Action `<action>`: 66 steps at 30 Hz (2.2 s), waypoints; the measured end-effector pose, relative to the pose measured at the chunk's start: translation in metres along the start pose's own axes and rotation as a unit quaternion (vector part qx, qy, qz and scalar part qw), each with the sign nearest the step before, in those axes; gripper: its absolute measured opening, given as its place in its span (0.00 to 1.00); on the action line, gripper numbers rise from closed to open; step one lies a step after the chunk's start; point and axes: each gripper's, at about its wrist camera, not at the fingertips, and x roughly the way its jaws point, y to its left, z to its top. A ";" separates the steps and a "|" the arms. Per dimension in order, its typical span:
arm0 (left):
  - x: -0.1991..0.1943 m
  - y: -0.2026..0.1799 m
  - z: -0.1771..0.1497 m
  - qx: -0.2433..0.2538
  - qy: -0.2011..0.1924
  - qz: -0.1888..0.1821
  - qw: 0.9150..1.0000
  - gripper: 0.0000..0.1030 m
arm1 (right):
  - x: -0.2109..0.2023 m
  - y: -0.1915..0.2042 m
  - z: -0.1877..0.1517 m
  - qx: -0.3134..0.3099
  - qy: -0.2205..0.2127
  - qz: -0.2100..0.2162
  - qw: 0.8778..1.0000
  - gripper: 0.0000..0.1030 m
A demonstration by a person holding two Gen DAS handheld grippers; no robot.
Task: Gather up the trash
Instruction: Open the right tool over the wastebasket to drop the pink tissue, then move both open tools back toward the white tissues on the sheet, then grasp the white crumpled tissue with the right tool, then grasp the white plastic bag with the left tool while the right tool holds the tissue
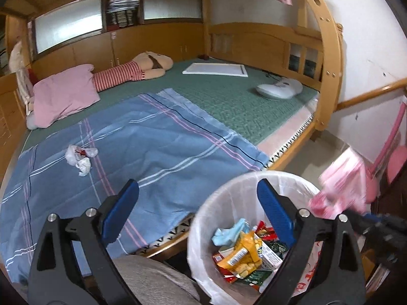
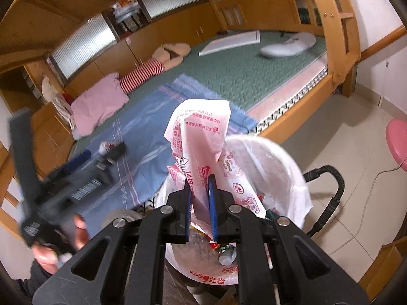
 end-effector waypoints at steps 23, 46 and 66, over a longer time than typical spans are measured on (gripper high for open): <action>-0.004 0.156 -0.022 -0.086 0.005 0.084 0.993 0.91 | 0.144 0.118 0.025 -0.111 0.104 0.050 0.987 0.66; -0.015 0.394 -0.098 -0.241 0.061 0.248 0.936 0.91 | 0.459 0.371 0.034 -0.240 0.240 0.070 0.938 0.58; 0.126 0.370 -0.016 -0.105 0.056 0.166 0.979 0.92 | 0.351 0.290 0.033 -0.152 0.204 0.130 0.958 0.17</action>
